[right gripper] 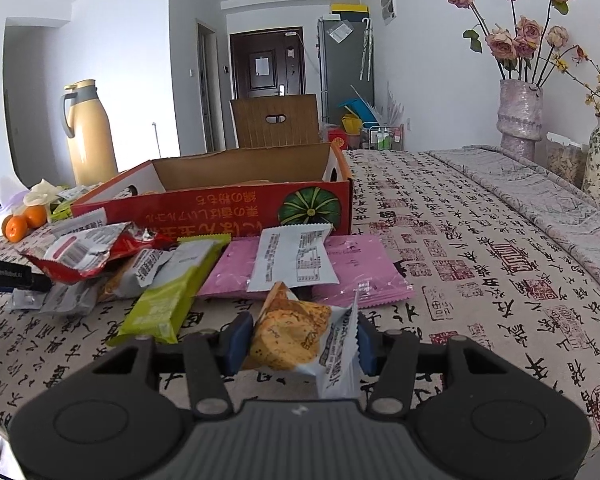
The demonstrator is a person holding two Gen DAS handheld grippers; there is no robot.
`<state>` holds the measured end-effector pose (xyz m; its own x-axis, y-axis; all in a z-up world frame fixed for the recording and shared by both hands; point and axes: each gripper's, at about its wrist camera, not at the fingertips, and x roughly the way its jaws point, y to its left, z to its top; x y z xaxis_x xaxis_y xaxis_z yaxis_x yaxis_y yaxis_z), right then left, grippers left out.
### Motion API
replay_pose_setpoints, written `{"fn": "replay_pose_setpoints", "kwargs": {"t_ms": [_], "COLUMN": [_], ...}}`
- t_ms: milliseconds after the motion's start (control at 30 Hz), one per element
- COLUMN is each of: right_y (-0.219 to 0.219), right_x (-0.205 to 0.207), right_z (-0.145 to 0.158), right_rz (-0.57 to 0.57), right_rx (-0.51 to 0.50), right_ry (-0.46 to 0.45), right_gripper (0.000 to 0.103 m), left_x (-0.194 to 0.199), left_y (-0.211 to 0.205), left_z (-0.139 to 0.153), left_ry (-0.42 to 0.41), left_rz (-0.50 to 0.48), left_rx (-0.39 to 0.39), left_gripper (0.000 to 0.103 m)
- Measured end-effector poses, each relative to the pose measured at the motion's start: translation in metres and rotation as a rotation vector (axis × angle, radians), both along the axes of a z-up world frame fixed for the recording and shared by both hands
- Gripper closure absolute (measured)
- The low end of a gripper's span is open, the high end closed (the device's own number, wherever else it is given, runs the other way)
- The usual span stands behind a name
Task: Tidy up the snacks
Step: 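Grasp the white wrapped snack with the left gripper while the right holds its cookie packet, then carry both snacks toward the cardboard box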
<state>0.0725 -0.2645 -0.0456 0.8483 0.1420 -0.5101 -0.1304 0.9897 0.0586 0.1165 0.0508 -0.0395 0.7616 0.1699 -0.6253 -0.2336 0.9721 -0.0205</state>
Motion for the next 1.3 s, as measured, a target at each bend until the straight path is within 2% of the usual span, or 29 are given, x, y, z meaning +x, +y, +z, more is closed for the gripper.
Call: {"fn": "replay_pose_setpoints", "kwargs": {"t_ms": [333, 633, 1300], "right_y": [0.001, 0.007, 0.045], "right_x": [-0.002, 0.007, 0.081], "right_z": [0.003, 0.018, 0.062], "right_rz": [0.0, 0.016, 0.094], "right_rx": [-0.004, -0.016, -0.004], "right_ry": [-0.012, -0.062, -0.204], "right_gripper": [0.051, 0.051, 0.051], "left_x": [-0.004, -0.004, 0.042], "left_y": [0.002, -0.001, -0.042], "left_z": [0.009, 0.034, 0.088], "left_ry": [-0.031, -0.112, -0.263], "left_rz": [-0.014, -0.054, -0.183], "left_rx": [0.014, 0.043, 0.105], "left_gripper": [0.061, 0.061, 0.061]}}
